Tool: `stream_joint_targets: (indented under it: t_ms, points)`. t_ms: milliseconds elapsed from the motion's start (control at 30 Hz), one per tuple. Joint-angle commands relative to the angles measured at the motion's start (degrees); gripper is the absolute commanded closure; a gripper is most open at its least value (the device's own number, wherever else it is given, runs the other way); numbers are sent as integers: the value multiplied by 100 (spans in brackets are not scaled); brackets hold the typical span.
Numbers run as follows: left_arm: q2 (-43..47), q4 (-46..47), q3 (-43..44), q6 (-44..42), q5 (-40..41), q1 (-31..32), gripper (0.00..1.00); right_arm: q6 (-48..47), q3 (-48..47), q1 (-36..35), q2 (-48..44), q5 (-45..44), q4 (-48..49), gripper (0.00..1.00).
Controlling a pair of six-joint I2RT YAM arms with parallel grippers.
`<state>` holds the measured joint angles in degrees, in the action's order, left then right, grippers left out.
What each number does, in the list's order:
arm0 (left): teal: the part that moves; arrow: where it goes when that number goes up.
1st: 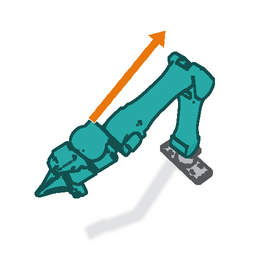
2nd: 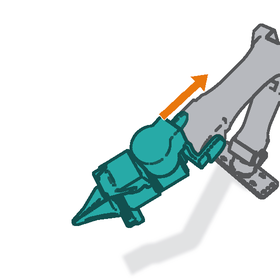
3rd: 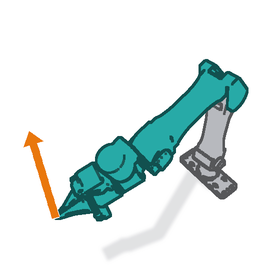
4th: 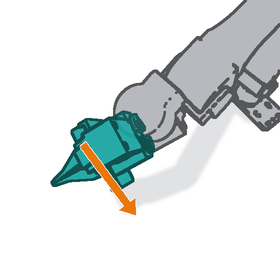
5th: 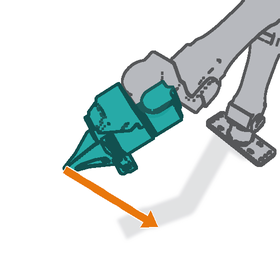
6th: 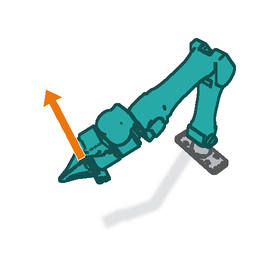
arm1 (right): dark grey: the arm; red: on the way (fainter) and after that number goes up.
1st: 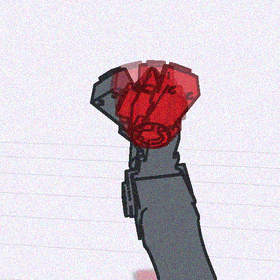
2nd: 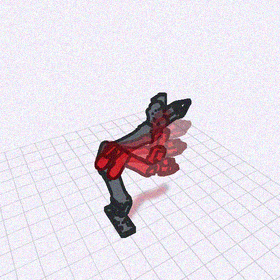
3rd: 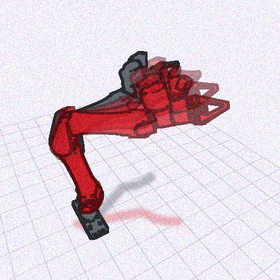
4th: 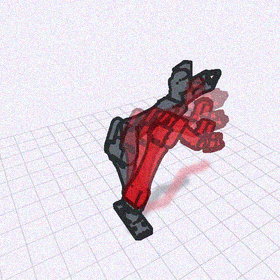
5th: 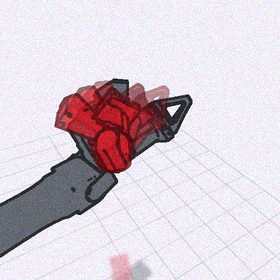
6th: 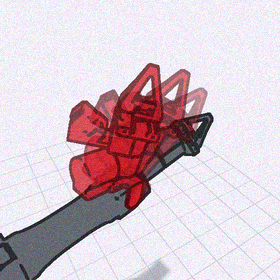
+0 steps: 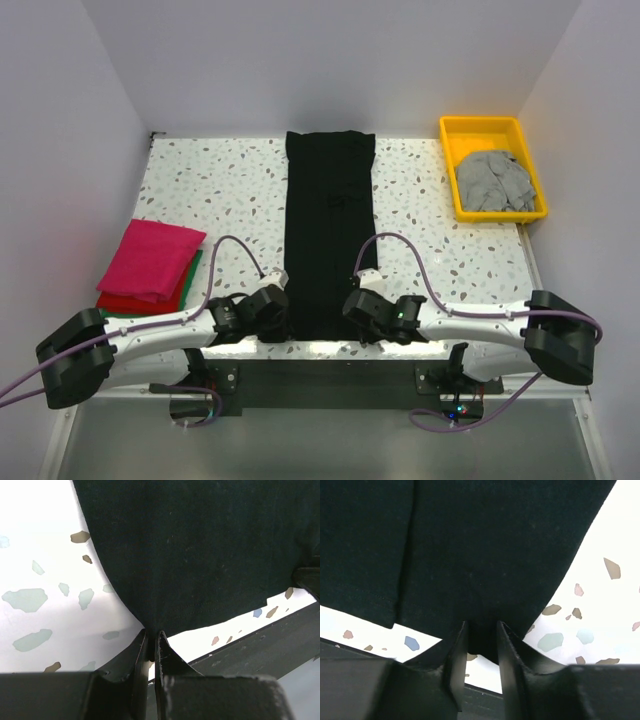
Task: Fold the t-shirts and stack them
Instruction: Fold the tshirt
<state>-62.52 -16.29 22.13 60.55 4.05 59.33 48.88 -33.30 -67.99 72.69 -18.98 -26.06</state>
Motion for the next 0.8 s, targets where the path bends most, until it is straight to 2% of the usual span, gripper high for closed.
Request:
stream_joint_targets:
  t_ms: [0, 100, 167, 400, 567, 667, 767]
  points:
    - [-111, -120, -139, 44, 25, 43, 99, 157, 131, -39, 62, -167, 102, 73]
    - [-129, -120, -121, 44, 25, 43, 99, 183, 157, -48, -35, -237, -4, 82]
    - [-137, -137, -121, 44, 34, 43, 99, 192, 131, -48, -184, -290, -153, 83]
    - [-85, -242, -156, 70, 60, 43, 100, 157, 157, -39, -597, -282, -514, 73]
    - [-32, -243, -174, 79, 60, 43, 100, 130, 280, -39, -615, -80, -321, 75]
    - [-15, -234, -183, 88, 52, 43, 100, 148, 306, -39, -554, -18, -171, 79]
    - [3, -216, -218, 79, 52, 43, 100, 139, 245, -39, -466, -53, -136, 73]
